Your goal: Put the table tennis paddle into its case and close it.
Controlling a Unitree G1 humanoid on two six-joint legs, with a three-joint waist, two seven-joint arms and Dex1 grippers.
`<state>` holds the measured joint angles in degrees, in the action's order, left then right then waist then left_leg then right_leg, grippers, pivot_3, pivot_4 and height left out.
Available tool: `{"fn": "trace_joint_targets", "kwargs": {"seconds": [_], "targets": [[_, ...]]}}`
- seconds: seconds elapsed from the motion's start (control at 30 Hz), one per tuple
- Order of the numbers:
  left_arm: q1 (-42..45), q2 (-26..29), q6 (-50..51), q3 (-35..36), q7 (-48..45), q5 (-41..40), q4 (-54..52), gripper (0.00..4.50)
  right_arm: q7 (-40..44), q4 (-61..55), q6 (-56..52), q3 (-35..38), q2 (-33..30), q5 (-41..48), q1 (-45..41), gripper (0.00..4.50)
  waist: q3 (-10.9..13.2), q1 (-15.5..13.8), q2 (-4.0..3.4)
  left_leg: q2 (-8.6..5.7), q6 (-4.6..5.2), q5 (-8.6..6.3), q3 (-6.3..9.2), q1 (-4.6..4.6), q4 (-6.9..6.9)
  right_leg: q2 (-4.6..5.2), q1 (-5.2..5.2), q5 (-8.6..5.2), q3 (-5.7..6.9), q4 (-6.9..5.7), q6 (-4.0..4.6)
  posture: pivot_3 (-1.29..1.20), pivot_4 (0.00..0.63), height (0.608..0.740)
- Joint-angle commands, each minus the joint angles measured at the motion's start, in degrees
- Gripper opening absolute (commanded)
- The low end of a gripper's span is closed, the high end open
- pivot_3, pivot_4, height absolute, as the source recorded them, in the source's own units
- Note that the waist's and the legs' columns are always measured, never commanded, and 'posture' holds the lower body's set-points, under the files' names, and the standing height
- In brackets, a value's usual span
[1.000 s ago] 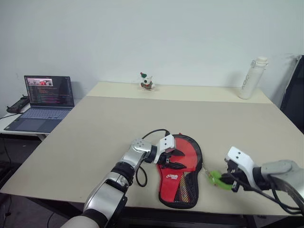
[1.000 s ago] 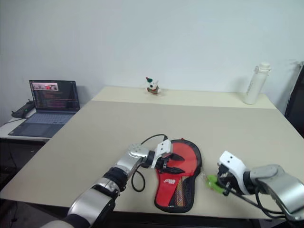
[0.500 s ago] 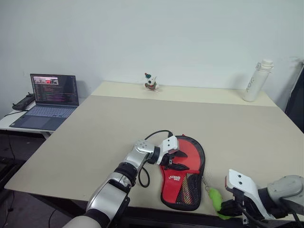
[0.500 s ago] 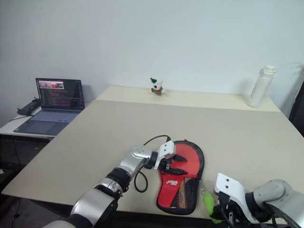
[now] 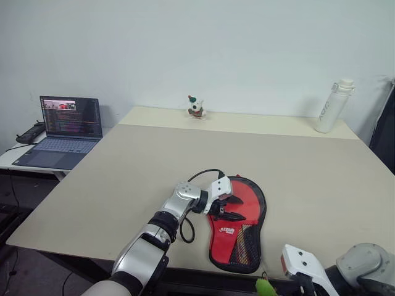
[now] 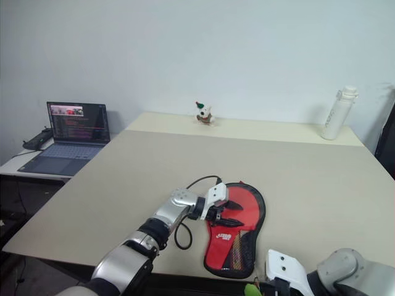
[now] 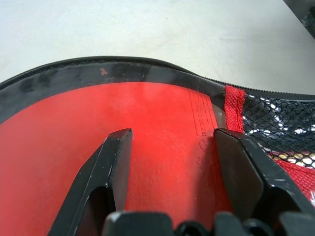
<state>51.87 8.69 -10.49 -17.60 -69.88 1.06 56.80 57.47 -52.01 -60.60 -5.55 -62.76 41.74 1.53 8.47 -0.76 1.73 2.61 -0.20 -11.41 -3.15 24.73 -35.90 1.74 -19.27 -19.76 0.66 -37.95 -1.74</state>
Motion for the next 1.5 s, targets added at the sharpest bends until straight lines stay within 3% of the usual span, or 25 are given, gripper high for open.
{"fn": "trace_joint_targets", "kwargs": {"seconds": [0.03, 0.3, 0.4, 0.57, 0.77, 0.93, 1.17, 1.33, 1.5], "targets": [[-3.21, 1.15, 1.82, -3.79, 1.72, 5.93, 4.7, 2.86, 1.58, -3.35, -0.21, 1.45, -0.88, 5.37, -0.37, 0.04, -0.03, 0.0, 0.05, 0.0, 0.0, 0.0, 0.0, 0.0, 0.0, 0.0, 0.0, 0.0, 0.0, 0.0, 0.0, 0.0, 0.15, 0.74], [-3.1, 1.01, 1.91, -3.74, 2.12, 5.82, 4.4, 2.86, -0.92, -2.46, -0.85, 0.96, -0.69, 7.02, -3.04, 0.04, -0.05, 0.0, 0.09, 0.01, 0.0, 0.0, 0.01, -0.01, 0.0, 0.01, -0.01, 0.01, 0.0, 0.01, 0.02, 0.0, 0.15, 0.74], [-3.17, 1.03, 1.94, -3.65, 2.33, 5.75, 4.24, 2.86, -0.61, -2.36, -1.45, 1.23, -1.14, 8.53, -4.01, 0.65, -0.06, 0.0, 0.09, 0.01, 0.0, 0.0, 0.02, -0.01, 0.0, 0.01, 0.0, 0.01, 0.0, 0.01, 0.02, 0.0, 0.15, 0.74], [-3.61, 1.04, 2.05, -3.48, 2.69, 5.52, 3.64, 2.86, -2.43, -1.03, -2.2, 1.47, 0.1, 11.07, -6.62, 2.26, -0.08, 0.02, 0.12, 0.02, 0.03, 0.02, 0.03, -0.02, -0.01, 0.02, 0.0, 0.01, 0.0, 0.0, 0.03, 0.0, 0.15, 0.74], [-5.21, 1.97, 2.16, -1.74, 2.25, 3.22, -1.18, 2.86, -5.98, 5.14, -0.91, 1.42, 4.29, 9.54, -13.3, 2.26, -0.11, 0.2, 0.13, 0.02, 0.04, 0.03, 0.03, -0.03, -0.01, 0.05, 0.0, 0.14, -0.01, 0.0, 0.25, 0.0, 0.15, 0.74], [-11.94, 7.53, 9.23, 4.84, 1.58, -4.66, -22.17, 2.86, -9.01, 18.16, 9.64, -1.35, 13.56, -0.47, -22.34, 2.26, 0.03, 1.54, 0.13, 0.03, 0.04, 0.03, -0.1, 0.09, 0.06, 0.06, 0.04, 0.16, -0.11, -0.09, 0.3, 0.0, 0.15, 0.74], [-29.49, 18.13, 28.98, 17.41, 8.39, -16.33, -57.53, 2.86, -5.83, 33.95, 23.6, -0.44, 20.12, -8.56, -25.28, 2.26, 1.1, 2.4, -0.36, 0.11, -0.19, 0.16, -0.13, 0.28, 0.27, -0.09, -0.3, 0.04, -0.12, -0.2, 0.44, 0.0, 0.15, 0.74], [-39.17, 21.11, 36.92, 23.09, 14.49, -21.39, -72.03, 2.86, -0.39, 49.13, 34.39, -1.02, 20.67, -15.24, -29.28, 2.26, 1.4, 1.73, -0.43, 0.04, -0.14, 0.12, -0.16, 0.29, 0.25, 0.0, -0.26, 0.04, -0.12, -0.19, 0.42, 0.0, 0.15, 0.74], [-43.28, 21.97, 38.24, 24.91, 19.85, -21.57, -78.71, 2.86, 2.95, 63.54, 42.17, -0.61, 21.35, -20.14, -34.54, 2.26, 1.63, 1.64, -0.34, 0.01, -0.1, 0.14, -0.16, 0.13, 0.1, 0.07, -0.1, 0.11, -0.1, -0.37, 0.33, 0.0, 0.15, 0.74]]}}
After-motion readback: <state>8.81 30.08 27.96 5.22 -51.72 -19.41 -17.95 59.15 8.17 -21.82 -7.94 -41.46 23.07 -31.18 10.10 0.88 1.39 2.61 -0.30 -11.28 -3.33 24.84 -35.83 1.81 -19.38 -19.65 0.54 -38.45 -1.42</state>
